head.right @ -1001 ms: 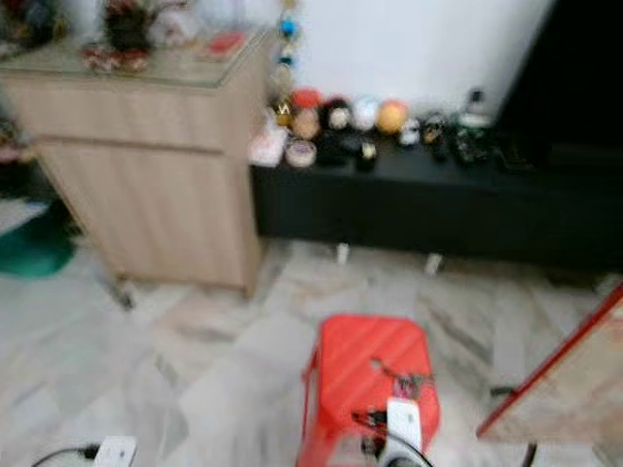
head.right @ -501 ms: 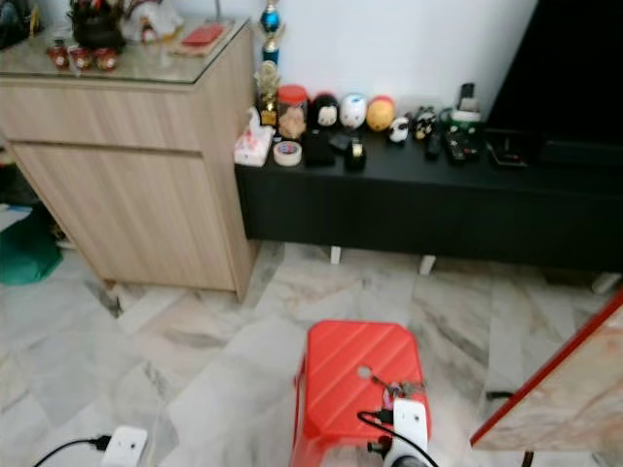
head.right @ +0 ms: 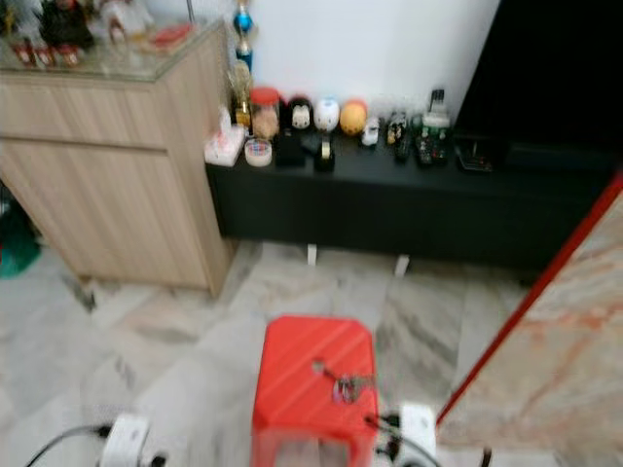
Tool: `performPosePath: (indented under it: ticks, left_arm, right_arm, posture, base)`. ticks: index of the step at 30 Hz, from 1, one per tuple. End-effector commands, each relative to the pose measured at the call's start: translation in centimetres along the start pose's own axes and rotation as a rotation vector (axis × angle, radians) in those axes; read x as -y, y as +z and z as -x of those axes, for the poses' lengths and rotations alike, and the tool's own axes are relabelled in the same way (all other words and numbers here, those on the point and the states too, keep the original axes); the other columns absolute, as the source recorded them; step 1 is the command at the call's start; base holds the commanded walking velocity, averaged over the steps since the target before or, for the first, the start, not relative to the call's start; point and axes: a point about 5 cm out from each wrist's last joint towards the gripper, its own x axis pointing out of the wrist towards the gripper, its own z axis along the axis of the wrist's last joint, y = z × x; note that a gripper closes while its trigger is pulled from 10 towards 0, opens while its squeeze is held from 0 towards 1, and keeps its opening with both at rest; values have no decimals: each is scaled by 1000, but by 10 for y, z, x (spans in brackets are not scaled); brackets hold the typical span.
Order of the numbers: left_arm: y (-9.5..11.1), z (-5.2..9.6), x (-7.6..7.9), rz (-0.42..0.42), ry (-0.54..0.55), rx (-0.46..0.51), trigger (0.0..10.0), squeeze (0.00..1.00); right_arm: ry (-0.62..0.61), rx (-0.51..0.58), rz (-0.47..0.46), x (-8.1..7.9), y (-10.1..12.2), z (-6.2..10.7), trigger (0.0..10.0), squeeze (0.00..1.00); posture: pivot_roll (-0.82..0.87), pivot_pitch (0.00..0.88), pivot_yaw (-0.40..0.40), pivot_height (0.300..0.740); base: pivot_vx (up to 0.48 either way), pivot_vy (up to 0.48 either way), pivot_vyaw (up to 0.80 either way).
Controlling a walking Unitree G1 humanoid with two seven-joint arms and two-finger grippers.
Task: Hang keys on a hook
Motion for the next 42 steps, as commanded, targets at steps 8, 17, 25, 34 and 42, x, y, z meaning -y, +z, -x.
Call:
performPosePath:
  ticks: [8, 17, 25, 34, 42]
  left_arm:
    - [98, 0, -14, 41, 52, 531, 10000, 0]
    - [126, 26, 14, 76, -39, 748, 10000, 0]
    - [127, 36, 17, 122, -30, 746, 10000, 0]
    - [120, 45, 18, 124, -40, 715, 10000, 0]
    - [121, 46, 19, 132, -45, 702, 10000, 0]
  right_arm:
    - [52, 171, -36, -4, 13, 2, 10000, 0]
    - [110, 255, 42, -6, 21, 4, 10000, 0]
    - [147, 651, 77, -39, 133, 12, 10000, 0]
    - [152, 717, 116, -41, 147, 17, 10000, 0]
    - [108, 741, 110, -40, 142, 21, 10000, 0]
  posture:
    - [79, 0, -74, 740]
    - [66, 0, -78, 740]
    - [60, 0, -59, 740]
    - [65, 0, -60, 740]
    - [58, 0, -57, 716]
  base:
    - [0, 0, 0]
    - [0, 0, 0]
    - [0, 0, 0]
    - [0, 0, 0]
    - [0, 0, 0]
